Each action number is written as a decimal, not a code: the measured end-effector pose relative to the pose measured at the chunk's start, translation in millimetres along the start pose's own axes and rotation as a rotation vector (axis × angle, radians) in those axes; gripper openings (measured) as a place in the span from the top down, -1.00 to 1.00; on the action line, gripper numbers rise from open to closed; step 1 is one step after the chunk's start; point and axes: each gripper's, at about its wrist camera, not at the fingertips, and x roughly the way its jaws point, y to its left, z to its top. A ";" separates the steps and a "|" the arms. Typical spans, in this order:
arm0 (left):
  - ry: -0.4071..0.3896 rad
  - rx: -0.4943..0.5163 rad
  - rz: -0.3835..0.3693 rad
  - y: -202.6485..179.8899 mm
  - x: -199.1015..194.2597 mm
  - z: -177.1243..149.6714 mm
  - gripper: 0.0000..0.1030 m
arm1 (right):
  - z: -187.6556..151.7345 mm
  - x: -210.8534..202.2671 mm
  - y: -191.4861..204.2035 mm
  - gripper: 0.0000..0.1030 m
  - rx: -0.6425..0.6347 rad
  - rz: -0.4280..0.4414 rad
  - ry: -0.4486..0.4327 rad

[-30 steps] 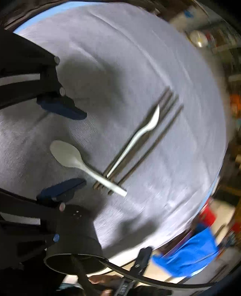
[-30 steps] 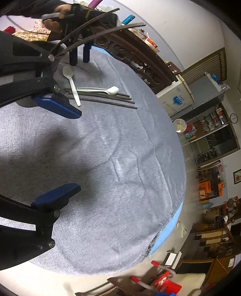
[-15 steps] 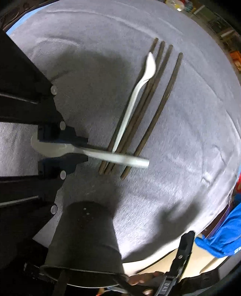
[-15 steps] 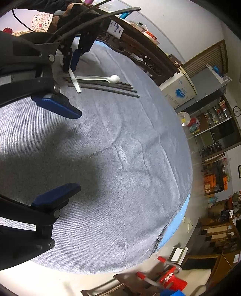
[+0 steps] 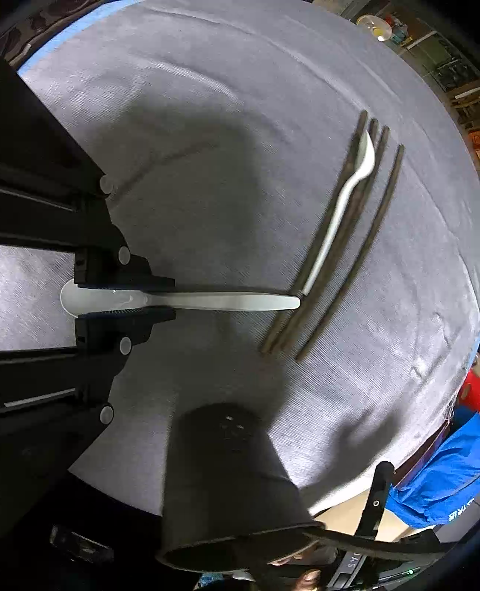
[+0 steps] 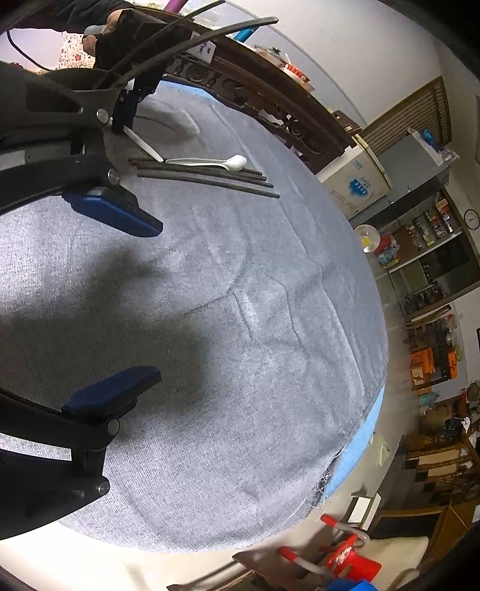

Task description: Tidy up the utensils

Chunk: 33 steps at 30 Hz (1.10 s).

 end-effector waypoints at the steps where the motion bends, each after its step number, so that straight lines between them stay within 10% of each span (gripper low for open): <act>1: 0.000 -0.007 0.008 1.8 -0.7 -4.0 0.82 | -0.8 0.4 -0.8 -0.47 0.004 0.000 0.003; 14: -0.026 -0.106 0.034 29.5 -14.5 -45.4 0.82 | -1.2 1.6 3.4 -0.47 -0.002 0.004 0.016; 26: -0.032 -0.155 0.068 37.6 -24.0 -15.5 0.82 | -1.6 0.2 -0.6 -0.47 0.005 0.002 0.022; 33: -0.071 -0.327 0.031 58.0 -32.6 -27.4 0.82 | -0.9 2.4 0.0 -0.47 0.001 0.015 0.029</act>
